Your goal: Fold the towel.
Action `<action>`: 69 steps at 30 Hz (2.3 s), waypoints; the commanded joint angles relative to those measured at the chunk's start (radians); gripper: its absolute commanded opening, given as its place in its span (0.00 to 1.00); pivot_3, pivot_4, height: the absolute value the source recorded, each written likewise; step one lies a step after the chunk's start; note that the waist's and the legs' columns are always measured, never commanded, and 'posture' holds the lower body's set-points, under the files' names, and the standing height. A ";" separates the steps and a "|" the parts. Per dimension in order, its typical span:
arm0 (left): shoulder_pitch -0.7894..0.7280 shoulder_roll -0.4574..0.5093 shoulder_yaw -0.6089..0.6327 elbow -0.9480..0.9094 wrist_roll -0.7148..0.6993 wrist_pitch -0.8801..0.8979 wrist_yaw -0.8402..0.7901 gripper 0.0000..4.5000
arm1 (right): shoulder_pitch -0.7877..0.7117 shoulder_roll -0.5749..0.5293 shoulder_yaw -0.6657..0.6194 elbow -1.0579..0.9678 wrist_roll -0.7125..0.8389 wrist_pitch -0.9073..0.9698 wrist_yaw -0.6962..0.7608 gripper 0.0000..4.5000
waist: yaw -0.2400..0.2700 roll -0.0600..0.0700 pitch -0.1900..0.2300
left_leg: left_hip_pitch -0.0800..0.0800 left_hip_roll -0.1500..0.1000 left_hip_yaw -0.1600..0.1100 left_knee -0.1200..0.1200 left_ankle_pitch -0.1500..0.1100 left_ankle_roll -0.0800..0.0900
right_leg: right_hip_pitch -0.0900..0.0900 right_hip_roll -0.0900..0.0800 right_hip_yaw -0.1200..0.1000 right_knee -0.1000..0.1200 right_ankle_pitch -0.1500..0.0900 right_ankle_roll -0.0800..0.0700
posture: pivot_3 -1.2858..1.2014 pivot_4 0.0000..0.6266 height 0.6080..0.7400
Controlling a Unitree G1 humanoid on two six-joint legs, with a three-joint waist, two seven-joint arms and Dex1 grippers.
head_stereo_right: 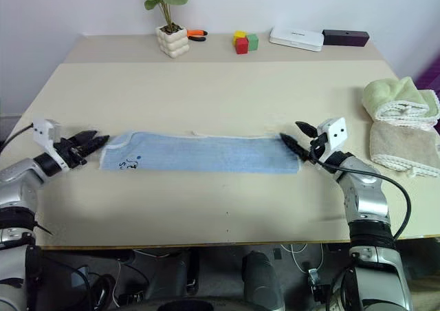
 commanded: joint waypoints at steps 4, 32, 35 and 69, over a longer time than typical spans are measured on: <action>-0.004 -0.020 0.052 -0.213 -0.091 0.116 0.078 0.00 | -0.029 0.043 0.013 -0.130 0.016 0.028 -0.055 0.01 | 0.000 0.000 0.000 | 0.000 0.000 0.000 0.000 0.000 0.000 | 0.000 0.000 0.000 0.000 0.000 0.000 | 0.52 0.24 1.00; 0.148 -0.442 -0.090 -0.473 -0.026 0.146 0.550 0.00 | 0.074 0.320 0.186 -0.111 -0.329 0.096 -0.624 0.01 | 0.000 -0.003 -0.003 | 0.003 -0.001 -0.002 -0.001 0.000 0.000 | 0.004 0.000 0.000 -0.002 0.000 0.000 | 0.52 0.24 1.00; 0.156 -0.418 -0.071 -0.470 -0.034 0.140 0.536 0.00 | 0.070 0.319 0.158 -0.109 -0.300 0.106 -0.628 0.01 | 0.000 -0.004 -0.004 | 0.004 -0.001 -0.002 -0.001 0.000 0.000 | 0.005 0.000 0.000 -0.002 0.000 0.000 | 0.52 0.24 1.00; 0.155 -0.119 -0.116 -0.609 -0.184 0.268 0.020 1.00 | 0.137 0.177 -0.135 -0.521 0.360 0.684 -0.403 0.99 | 0.001 -0.004 -0.003 | 0.002 -0.001 -0.002 -0.002 0.000 0.000 | 0.004 0.000 0.000 -0.003 0.000 0.000 | 0.52 0.24 1.00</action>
